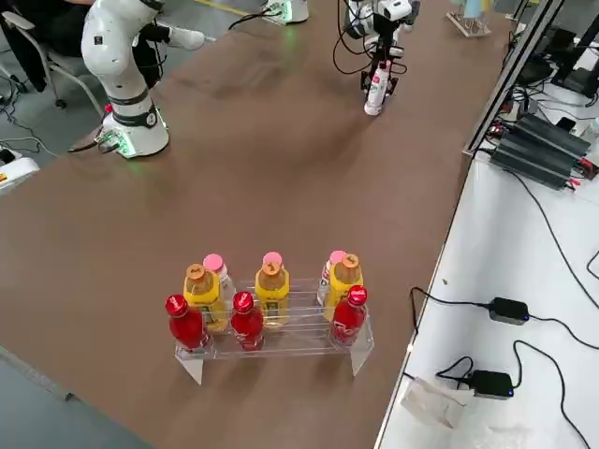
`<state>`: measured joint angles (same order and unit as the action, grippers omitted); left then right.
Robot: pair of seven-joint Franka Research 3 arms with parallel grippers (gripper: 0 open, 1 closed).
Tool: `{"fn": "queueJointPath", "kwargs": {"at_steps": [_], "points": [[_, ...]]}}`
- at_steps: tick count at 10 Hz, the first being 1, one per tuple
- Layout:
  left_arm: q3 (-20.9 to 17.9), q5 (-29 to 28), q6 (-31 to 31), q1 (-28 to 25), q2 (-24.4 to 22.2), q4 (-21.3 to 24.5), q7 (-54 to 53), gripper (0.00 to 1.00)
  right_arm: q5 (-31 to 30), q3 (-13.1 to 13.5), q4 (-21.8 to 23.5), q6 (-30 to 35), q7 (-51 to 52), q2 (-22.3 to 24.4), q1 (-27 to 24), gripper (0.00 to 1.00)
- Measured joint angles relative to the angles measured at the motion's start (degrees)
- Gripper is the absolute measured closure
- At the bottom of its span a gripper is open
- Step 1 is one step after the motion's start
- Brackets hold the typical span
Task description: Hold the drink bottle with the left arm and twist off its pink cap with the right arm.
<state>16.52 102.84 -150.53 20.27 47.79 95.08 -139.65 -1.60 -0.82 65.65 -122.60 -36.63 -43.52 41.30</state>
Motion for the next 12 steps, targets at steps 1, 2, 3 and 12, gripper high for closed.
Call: {"fn": "queueJointPath", "kwargs": {"at_steps": [1, 2, 3, 12], "points": [[0.00, 0.00, 0.00, 0.00, 0.00, 0.00, 0.00, 0.40, 0.00, -0.01, 0.00, -0.04, 0.00, 0.00, 0.00, 0.57], [-0.01, 0.00, 0.00, 0.00, 0.00, 0.00, 0.00, 0.40, 0.00, -0.02, 0.00, -0.07, 0.00, 0.00, 0.01, 0.57], [-0.01, 0.00, 0.00, 0.00, 0.00, 0.00, 0.00, 0.40, 0.00, -0.02, 0.00, -0.07, 0.00, 0.00, 0.02, 0.57], [-0.05, 0.00, -0.02, -0.02, 0.06, -0.15, 0.03, 0.40, 0.01, -0.02, -0.07, -0.35, 15.70, 0.00, -0.13, 0.57]]}}
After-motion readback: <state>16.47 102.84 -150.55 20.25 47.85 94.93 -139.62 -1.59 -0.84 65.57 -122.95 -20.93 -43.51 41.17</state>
